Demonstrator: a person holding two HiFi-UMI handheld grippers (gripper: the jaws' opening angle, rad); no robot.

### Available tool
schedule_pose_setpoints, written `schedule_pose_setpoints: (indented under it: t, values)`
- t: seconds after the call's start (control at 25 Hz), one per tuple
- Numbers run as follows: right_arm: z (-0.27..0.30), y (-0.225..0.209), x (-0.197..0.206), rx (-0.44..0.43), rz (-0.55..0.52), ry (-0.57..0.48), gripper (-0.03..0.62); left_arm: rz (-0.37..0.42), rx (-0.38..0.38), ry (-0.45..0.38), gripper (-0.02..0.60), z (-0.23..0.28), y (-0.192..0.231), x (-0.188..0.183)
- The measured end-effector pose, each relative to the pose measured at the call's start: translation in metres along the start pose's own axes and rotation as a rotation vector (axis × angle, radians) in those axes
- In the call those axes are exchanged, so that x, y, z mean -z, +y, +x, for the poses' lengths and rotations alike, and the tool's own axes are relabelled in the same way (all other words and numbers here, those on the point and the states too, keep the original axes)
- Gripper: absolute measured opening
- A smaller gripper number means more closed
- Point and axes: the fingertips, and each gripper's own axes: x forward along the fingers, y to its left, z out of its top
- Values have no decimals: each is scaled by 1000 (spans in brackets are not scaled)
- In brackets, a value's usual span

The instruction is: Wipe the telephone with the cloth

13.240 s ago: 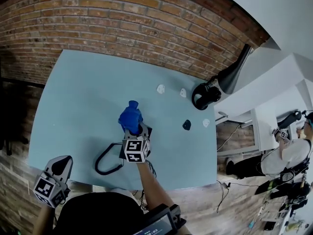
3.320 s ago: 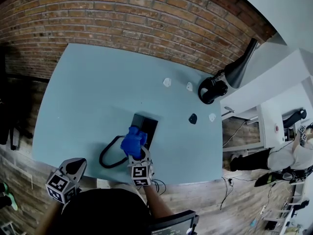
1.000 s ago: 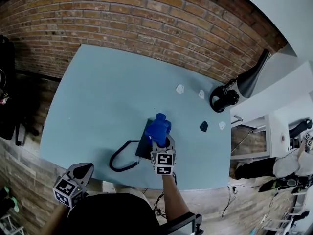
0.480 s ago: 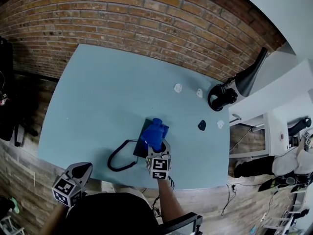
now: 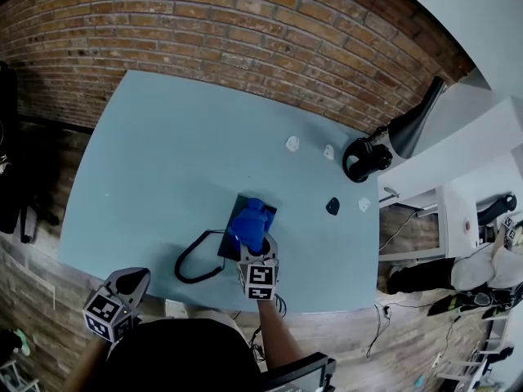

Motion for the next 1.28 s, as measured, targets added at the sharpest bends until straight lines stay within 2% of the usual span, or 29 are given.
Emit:
schedule_pose_setpoints:
  t: [1.28]
  values:
    - [-34,44,37,-94,38,75,144,10,15,-3,8,11,-6,-1]
